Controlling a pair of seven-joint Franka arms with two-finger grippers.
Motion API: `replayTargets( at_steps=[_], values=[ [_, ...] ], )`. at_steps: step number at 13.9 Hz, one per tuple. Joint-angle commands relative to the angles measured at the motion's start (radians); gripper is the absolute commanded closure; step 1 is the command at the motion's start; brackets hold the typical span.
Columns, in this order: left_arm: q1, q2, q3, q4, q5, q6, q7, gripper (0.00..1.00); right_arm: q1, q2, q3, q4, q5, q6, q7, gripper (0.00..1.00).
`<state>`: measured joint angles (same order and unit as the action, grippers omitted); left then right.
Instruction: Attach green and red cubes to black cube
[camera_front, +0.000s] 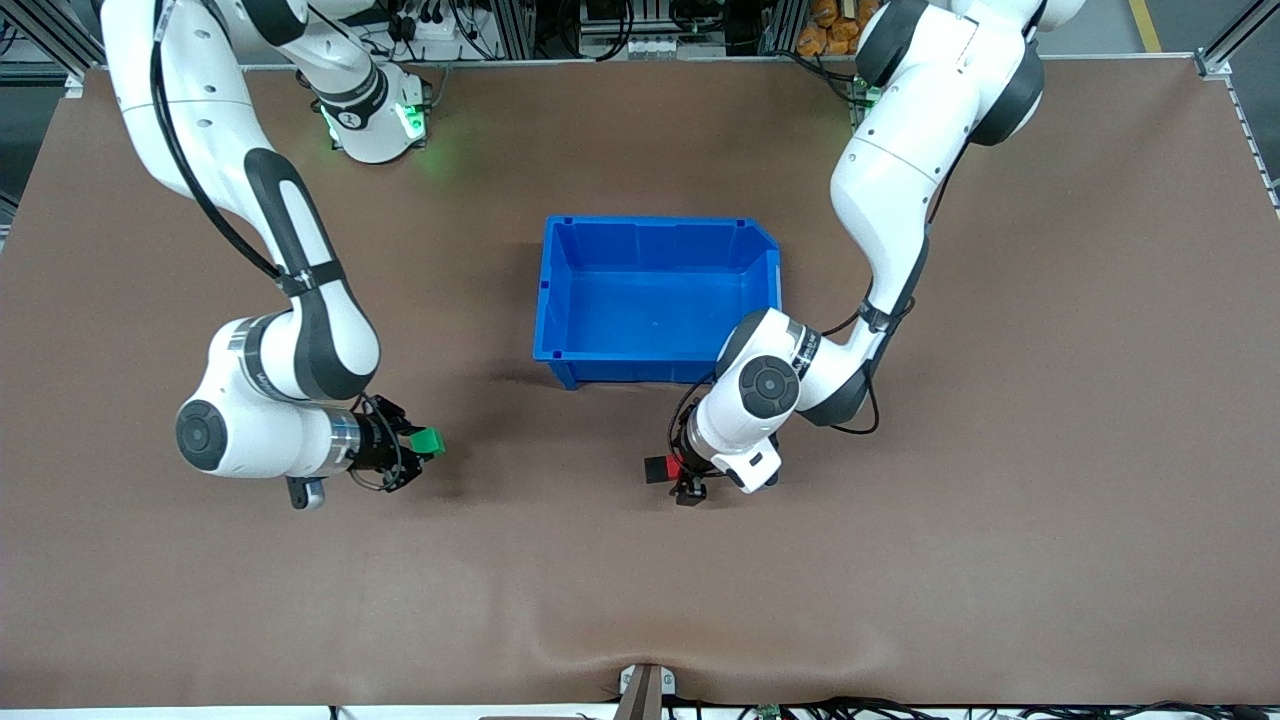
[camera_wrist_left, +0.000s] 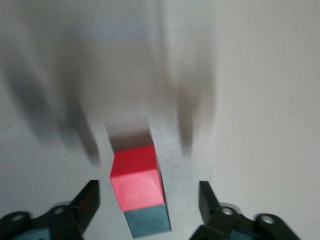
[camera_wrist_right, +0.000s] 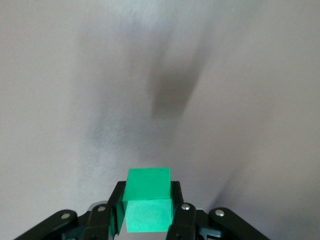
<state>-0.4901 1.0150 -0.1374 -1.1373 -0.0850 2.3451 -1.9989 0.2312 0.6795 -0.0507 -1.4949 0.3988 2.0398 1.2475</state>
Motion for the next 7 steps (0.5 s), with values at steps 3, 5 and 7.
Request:
replayTargets(
  at_steps=[3,5,7],
  values=[
    [0.010,-0.147,0.032,-0.002,0.019,-0.165,0.029,0.00,0.045,0.060,-0.008,0.035,0.103,0.126,0.098,1.00],
    [0.066,-0.203,0.022,-0.008,0.016,-0.190,0.090,0.00,0.072,0.106,-0.008,0.079,0.121,0.177,0.148,1.00],
    [0.109,-0.252,0.021,-0.012,0.013,-0.233,0.190,0.00,0.097,0.161,-0.008,0.157,0.121,0.180,0.229,1.00]
  ],
)
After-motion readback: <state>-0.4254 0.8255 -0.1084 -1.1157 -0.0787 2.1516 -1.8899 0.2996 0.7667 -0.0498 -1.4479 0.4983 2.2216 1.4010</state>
